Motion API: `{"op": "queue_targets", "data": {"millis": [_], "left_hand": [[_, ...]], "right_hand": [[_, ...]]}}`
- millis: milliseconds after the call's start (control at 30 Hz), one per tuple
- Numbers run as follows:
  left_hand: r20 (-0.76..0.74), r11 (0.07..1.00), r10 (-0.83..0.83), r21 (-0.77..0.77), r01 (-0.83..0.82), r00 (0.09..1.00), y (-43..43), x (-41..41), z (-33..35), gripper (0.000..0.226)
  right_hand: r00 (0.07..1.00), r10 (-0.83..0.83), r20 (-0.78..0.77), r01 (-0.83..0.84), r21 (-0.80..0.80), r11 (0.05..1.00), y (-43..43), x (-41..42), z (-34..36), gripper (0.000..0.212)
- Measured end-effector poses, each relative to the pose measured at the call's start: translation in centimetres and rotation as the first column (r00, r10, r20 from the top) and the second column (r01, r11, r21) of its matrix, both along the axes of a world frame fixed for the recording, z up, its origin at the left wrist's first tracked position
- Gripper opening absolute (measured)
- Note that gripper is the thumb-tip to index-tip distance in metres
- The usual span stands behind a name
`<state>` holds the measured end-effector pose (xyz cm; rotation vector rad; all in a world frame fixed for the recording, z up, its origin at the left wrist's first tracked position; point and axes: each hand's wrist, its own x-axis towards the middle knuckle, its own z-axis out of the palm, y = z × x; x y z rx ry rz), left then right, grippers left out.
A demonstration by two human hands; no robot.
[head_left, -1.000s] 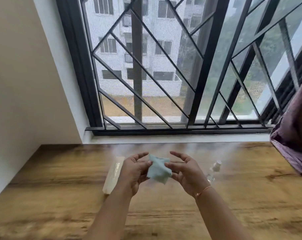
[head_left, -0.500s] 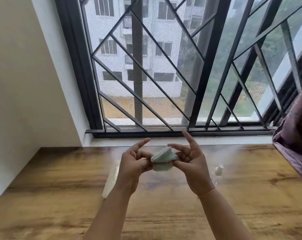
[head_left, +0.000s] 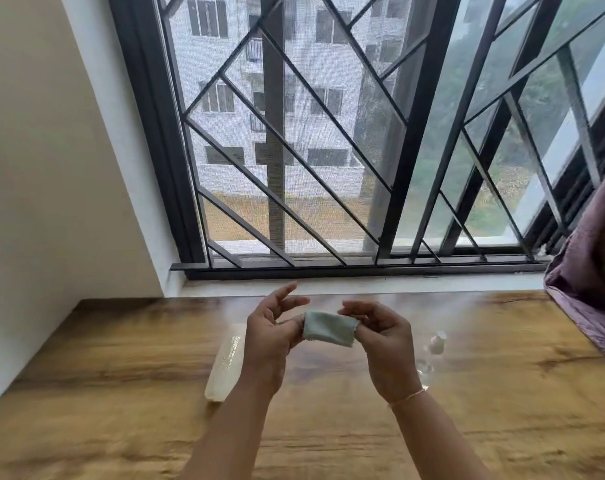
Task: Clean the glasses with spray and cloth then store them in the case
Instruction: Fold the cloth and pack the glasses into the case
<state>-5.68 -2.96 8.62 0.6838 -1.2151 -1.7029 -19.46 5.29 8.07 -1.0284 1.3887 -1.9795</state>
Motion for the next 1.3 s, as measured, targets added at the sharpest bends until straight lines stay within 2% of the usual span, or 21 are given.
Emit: {"op": "queue_targets", "data": {"millis": [100, 200, 333, 433, 533, 600, 700, 833, 967, 1133, 1300], "left_hand": [[0.02, 0.999, 0.009, 0.038, -0.01, 1.0, 0.1, 0.1, -0.5, 0.047], [0.081, 0.998, 0.026, 0.059, -0.031, 0.996, -0.1, 0.1, -1.2, 0.046], [0.147, 0.989, 0.064, 0.126, -0.083, 0.987, -0.3, 0.2, -3.3, 0.039], [0.189, 0.975, 0.054, 0.202, -0.092, 0.981, -0.3, 0.3, -5.2, 0.035], [0.253, 0.956, 0.035, 0.275, -0.107, 0.967, -0.3, 0.3, -7.3, 0.029], [0.281, 0.948, -0.032, 0.312, -0.059, 0.959, -0.2, 0.2, -8.6, 0.027], [0.38, 0.949, -0.105, 0.314, -0.022, 0.919, 0.1, 0.3, -10.4, 0.041], [0.547, 0.975, -0.06, 0.21, -0.067, 0.835, 0.6, 0.3, -11.8, 0.044], [0.647, 0.988, -0.024, 0.13, -0.079, 0.762, 0.9, 0.4, -12.1, 0.042], [0.76, 1.0, 0.019, -0.005, -0.024, 0.65, 1.3, 0.3, -11.5, 0.035], [0.773, 0.994, 0.107, -0.101, -0.046, 0.626, 1.8, 0.5, -11.7, 0.03]], "right_hand": [[0.996, 0.038, 0.082, -0.045, 0.086, 0.995, 0.1, 0.2, -0.4, 0.035], [0.968, 0.102, 0.227, -0.14, 0.154, 0.978, 0.1, 0.4, -0.9, 0.031], [0.863, 0.149, 0.483, -0.286, 0.224, 0.932, 0.0, 0.7, -1.9, 0.022], [0.795, 0.098, 0.599, -0.326, 0.285, 0.902, -0.1, 0.7, -3.3, 0.023], [0.782, 0.033, 0.622, -0.318, 0.354, 0.879, -0.1, 0.5, -5.2, 0.017], [0.822, 0.005, 0.569, -0.293, 0.416, 0.861, 0.0, 0.4, -6.6, 0.006], [0.907, -0.046, 0.418, -0.221, 0.568, 0.793, 0.1, 0.4, -8.5, 0.021], [0.996, -0.014, 0.085, -0.055, 0.748, 0.661, 0.5, 0.5, -10.1, 0.029], [0.988, 0.059, -0.144, 0.085, 0.814, 0.575, 0.7, 0.6, -10.3, 0.027], [0.937, 0.127, -0.324, 0.2, 0.801, 0.564, 0.5, 0.6, -10.3, 0.021], [0.909, 0.179, -0.375, 0.227, 0.809, 0.542, 0.5, 0.4, -10.8, 0.019]]}}
